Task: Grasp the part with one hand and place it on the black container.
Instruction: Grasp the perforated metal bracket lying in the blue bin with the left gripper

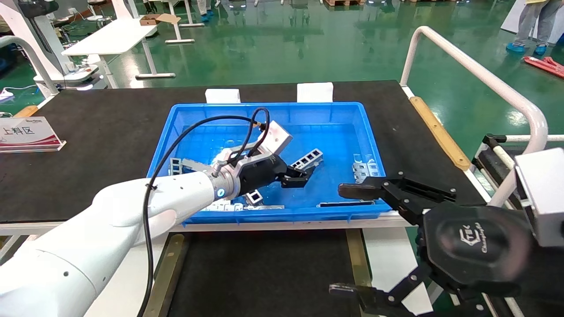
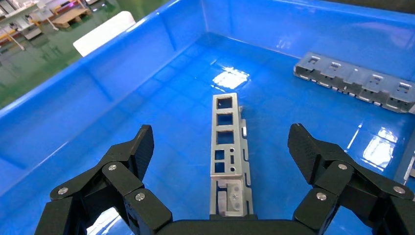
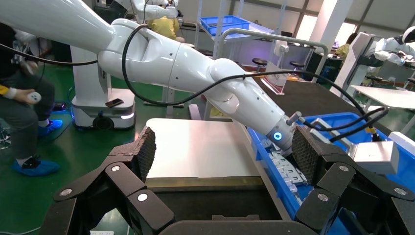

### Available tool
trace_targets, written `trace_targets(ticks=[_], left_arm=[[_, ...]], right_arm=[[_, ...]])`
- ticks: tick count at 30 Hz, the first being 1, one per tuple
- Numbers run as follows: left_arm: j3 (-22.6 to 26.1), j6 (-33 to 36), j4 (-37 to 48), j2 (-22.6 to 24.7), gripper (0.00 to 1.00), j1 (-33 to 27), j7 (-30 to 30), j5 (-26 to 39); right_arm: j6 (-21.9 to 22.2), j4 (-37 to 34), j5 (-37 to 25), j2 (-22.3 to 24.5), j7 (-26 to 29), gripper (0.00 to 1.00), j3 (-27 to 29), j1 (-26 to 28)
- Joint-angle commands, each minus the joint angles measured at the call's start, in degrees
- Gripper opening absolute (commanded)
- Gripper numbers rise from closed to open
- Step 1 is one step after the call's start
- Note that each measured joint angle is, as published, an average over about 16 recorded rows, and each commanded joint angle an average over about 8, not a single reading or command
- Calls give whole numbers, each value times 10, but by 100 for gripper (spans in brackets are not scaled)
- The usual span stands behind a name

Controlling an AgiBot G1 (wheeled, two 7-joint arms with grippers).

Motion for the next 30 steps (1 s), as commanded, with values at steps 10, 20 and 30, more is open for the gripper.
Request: trace_targets(ticks=[10, 20, 30], left_arm=[[96, -52, -11, -1, 0, -5, -39, -49], [152, -94, -22, -1, 0, -2, -53, -90], [192, -118, -27, -1, 0, -3, -58, -127]], right_arm=[[0, 0, 0, 0, 0, 0, 0, 0], [0, 0, 1, 0, 0, 0, -1, 0], [1, 0, 1, 0, -1, 0, -1, 0]])
